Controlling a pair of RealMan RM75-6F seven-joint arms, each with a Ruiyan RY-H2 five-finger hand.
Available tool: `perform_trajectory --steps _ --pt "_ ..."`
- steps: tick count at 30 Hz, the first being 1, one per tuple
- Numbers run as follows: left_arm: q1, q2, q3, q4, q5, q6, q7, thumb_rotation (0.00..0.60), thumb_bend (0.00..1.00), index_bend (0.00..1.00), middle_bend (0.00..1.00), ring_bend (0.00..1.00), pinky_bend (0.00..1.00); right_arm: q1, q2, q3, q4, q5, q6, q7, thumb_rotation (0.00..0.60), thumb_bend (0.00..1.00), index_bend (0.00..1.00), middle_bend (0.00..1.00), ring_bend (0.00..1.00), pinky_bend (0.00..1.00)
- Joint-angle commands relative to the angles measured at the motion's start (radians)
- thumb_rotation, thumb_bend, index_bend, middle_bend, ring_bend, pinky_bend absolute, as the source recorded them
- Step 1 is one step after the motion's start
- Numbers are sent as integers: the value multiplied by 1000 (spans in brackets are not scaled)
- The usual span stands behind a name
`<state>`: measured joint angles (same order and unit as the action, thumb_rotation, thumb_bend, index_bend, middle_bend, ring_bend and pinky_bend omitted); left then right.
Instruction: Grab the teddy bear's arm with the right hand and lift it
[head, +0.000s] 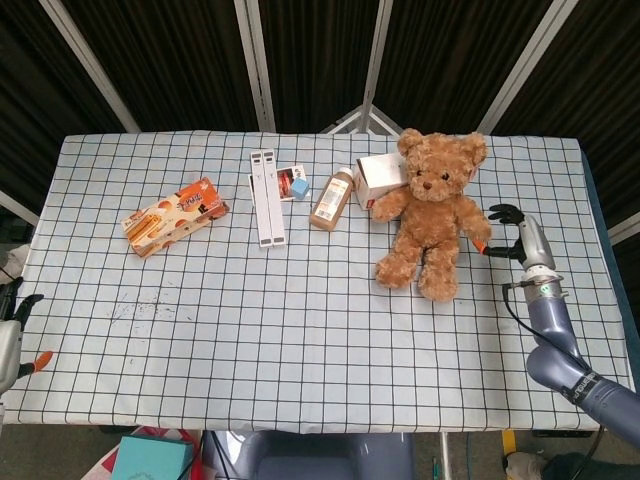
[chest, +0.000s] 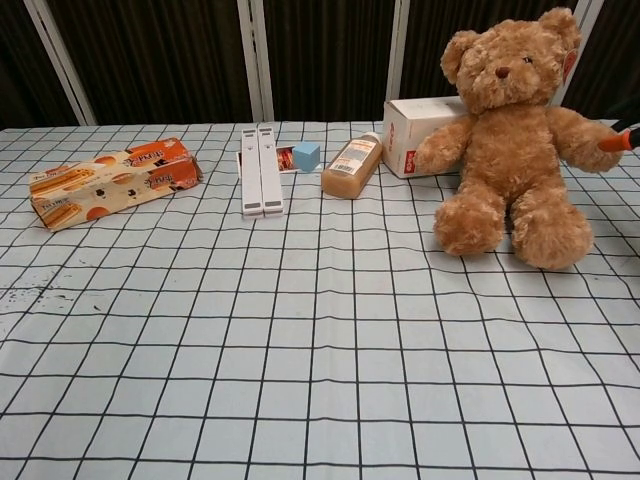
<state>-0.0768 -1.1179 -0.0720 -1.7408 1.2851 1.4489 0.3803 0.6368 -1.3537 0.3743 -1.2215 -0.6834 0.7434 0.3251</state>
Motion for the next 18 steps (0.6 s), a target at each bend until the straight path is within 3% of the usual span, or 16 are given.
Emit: perform_trajectory --steps 1,18 --pt "-2 -2 -1 1 -3 -1 4 600 244 196 0 0 30 11 -17 2 18 23 -1 -26 600 231 284 317 240 0" --pt "-10 -10 0 5 -16 -4 20 600 244 196 0 0 30 44 -93 31 101 72 -14 -90 600 231 357 387 308 0"
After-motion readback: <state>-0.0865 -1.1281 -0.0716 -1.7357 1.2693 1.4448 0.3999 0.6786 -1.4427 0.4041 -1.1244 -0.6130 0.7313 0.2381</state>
